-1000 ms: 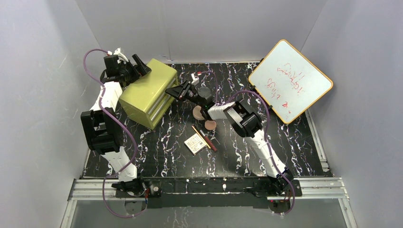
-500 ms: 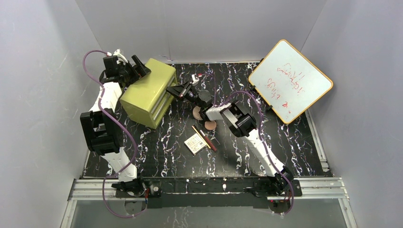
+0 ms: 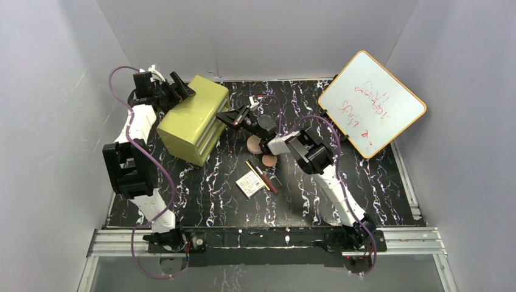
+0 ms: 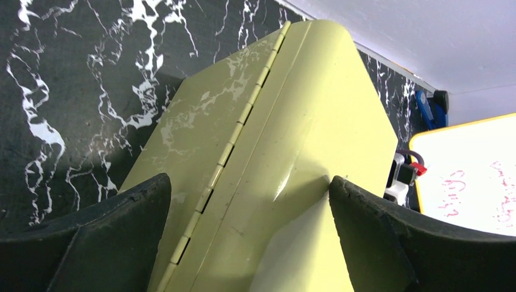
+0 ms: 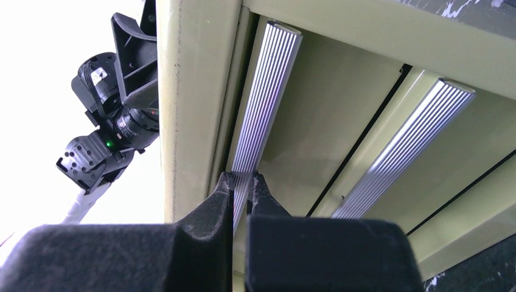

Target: Organize the makeup

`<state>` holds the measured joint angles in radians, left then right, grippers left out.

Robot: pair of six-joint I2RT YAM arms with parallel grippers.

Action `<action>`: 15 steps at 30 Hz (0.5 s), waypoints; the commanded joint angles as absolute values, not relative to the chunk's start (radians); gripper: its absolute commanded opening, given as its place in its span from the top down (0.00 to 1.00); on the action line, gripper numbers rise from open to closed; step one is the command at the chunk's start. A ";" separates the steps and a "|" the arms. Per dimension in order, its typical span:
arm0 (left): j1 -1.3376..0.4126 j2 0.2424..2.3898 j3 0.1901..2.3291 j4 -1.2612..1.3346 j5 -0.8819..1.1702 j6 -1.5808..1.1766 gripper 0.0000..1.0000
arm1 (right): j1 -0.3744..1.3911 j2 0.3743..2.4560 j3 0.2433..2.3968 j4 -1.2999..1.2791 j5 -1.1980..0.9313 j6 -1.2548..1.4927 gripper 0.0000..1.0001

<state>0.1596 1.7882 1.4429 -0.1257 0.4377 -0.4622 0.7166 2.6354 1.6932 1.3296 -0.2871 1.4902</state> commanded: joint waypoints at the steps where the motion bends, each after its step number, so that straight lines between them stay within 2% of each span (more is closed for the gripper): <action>1: 0.144 1.822 1.432 -0.296 0.477 -0.483 0.01 | 0.639 2.566 1.616 1.308 -0.275 1.380 0.99; 15: 0.144 1.820 1.457 -0.311 0.434 -0.472 0.01 | 0.602 2.524 1.447 1.391 -0.289 1.375 0.99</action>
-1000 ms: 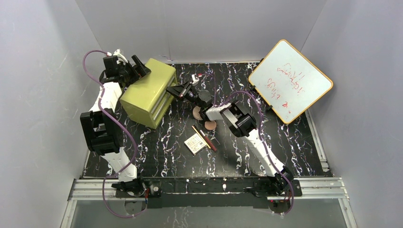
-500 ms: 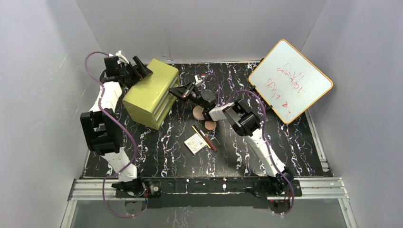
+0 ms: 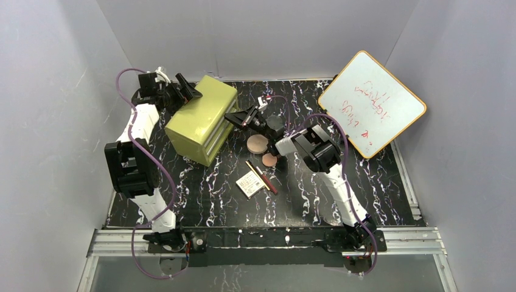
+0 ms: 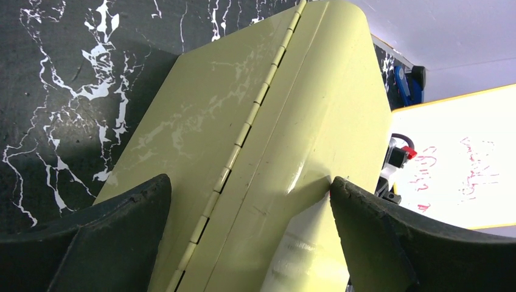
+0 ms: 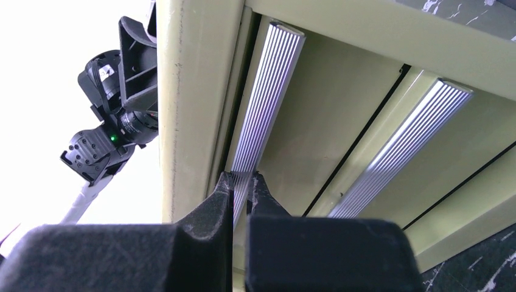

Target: Organize the makeup

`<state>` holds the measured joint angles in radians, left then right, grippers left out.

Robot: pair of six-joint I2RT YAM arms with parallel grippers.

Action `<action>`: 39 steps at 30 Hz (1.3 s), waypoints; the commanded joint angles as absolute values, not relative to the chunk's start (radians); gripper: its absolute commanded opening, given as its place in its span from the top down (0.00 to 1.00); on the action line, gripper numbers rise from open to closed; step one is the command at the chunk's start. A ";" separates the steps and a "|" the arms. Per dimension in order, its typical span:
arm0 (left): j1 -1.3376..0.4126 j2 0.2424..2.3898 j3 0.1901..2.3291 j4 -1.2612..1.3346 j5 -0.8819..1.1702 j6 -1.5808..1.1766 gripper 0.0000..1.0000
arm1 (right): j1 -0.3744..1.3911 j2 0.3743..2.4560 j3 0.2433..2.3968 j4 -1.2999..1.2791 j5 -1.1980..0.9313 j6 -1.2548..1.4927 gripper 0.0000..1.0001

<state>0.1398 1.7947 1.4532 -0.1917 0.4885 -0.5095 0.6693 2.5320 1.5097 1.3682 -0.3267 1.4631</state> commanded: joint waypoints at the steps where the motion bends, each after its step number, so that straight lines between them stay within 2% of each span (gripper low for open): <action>1: 0.144 1.819 1.456 -0.313 0.428 -0.470 0.01 | 0.597 2.526 1.437 1.402 -0.292 1.380 0.99; 19: 0.144 1.814 1.461 -0.374 0.295 -0.386 0.00 | 0.544 2.445 1.237 1.435 -0.365 1.343 0.99; 39: 0.144 1.792 1.460 -0.382 0.282 -0.390 0.01 | 0.494 2.310 0.971 1.440 -0.420 1.257 0.99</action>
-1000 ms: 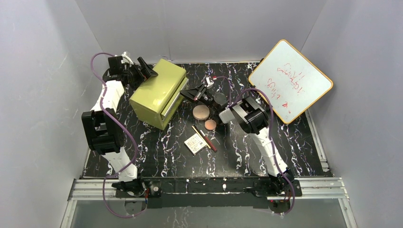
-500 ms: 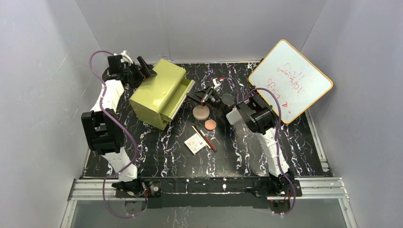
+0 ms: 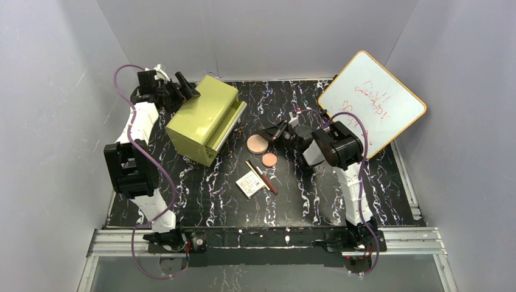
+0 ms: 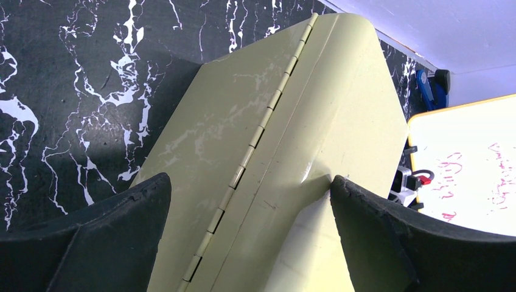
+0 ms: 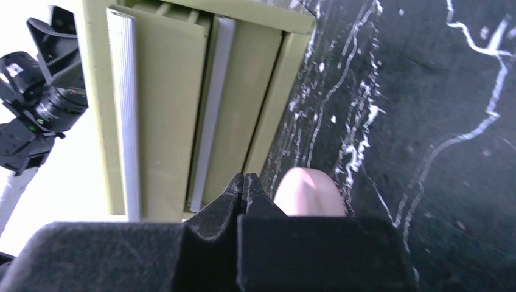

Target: Organize the makeup

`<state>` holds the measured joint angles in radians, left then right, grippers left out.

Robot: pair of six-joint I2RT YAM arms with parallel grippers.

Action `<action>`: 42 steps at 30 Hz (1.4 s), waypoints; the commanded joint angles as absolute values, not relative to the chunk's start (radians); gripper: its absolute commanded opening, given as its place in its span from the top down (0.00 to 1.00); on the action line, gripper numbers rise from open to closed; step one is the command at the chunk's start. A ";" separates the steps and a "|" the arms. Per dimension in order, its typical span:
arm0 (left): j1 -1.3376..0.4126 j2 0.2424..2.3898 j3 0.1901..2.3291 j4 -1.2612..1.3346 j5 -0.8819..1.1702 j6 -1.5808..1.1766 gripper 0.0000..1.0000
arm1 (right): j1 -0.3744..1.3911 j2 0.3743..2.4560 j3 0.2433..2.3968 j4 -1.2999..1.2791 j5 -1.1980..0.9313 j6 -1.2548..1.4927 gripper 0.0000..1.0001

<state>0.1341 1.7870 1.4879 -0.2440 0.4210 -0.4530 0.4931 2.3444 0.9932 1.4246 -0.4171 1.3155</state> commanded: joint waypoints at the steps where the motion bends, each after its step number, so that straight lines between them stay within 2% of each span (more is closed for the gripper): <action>1: 0.144 1.792 1.460 -0.382 0.284 -0.391 0.01 | 0.493 2.308 0.966 1.440 -0.423 1.254 0.99; 3: 0.144 1.792 1.461 -0.382 0.287 -0.393 0.01 | 0.488 2.296 0.961 1.423 -0.435 1.245 0.99; 4: 0.144 1.792 1.461 -0.382 0.287 -0.393 0.01 | 0.487 2.285 0.959 1.405 -0.443 1.231 0.95; 6: 0.144 1.792 1.462 -0.380 0.290 -0.395 0.00 | 0.487 2.235 0.950 1.347 -0.451 1.191 0.72; 9: 0.144 1.790 1.456 -0.371 0.294 -0.400 0.01 | 0.486 2.136 0.941 1.217 -0.449 1.096 0.53; 15: 0.144 1.782 1.449 -0.354 0.302 -0.409 0.01 | 0.495 1.948 1.073 0.736 -0.409 0.839 0.40; 22: 0.144 1.788 1.457 -0.338 0.321 -0.423 0.01 | 0.527 2.047 1.483 0.220 -0.443 0.699 0.37; 35: 0.144 1.777 1.458 -0.340 0.307 -0.411 0.01 | 0.658 2.296 2.272 -0.584 -0.087 0.472 0.36; 38: 0.144 1.773 1.458 -0.342 0.304 -0.408 0.01 | 0.684 2.337 2.378 -0.699 -0.008 0.452 0.31; 42: 0.144 1.767 1.456 -0.343 0.304 -0.406 0.01 | 0.706 2.334 2.366 -0.738 0.082 0.430 0.26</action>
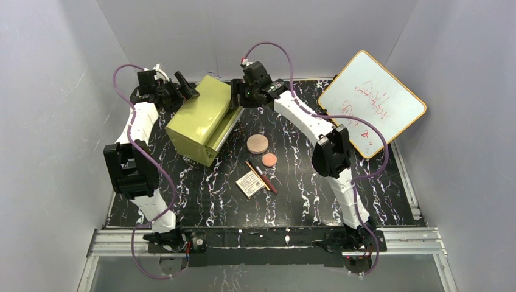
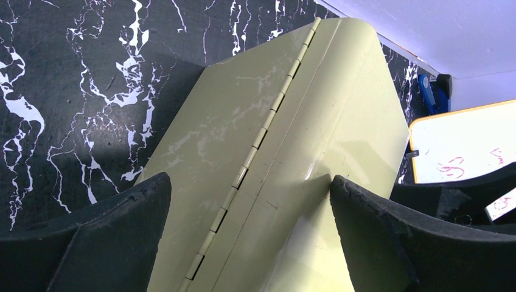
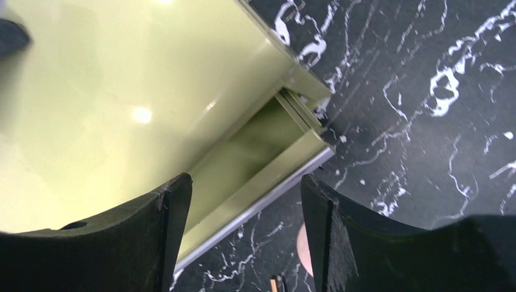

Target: Organize the makeup

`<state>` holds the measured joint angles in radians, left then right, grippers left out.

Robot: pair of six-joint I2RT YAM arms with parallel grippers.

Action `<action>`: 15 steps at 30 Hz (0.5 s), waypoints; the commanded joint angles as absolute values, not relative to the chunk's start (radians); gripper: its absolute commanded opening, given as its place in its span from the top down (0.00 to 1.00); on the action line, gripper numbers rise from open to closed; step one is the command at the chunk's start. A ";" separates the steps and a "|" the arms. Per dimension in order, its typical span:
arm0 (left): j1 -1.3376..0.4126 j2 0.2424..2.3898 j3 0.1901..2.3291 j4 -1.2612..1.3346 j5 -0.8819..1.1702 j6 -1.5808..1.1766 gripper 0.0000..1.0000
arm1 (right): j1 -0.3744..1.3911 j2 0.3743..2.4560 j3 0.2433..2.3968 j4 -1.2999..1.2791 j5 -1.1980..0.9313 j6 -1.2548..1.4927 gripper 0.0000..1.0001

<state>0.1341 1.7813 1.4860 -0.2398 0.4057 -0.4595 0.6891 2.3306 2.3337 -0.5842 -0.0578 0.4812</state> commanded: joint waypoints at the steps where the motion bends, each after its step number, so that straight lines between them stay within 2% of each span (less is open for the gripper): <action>1: 0.145 1.765 1.455 -0.344 0.303 -0.405 0.01 | 0.711 2.330 2.355 -0.739 0.099 0.423 0.25; 5: 0.144 1.758 1.448 -0.343 0.303 -0.404 0.01 | 0.735 2.338 2.362 -0.763 0.172 0.391 0.21; 15: 0.146 1.746 1.438 -0.345 0.296 -0.394 0.01 | 0.765 2.355 2.368 -0.776 0.245 0.360 0.19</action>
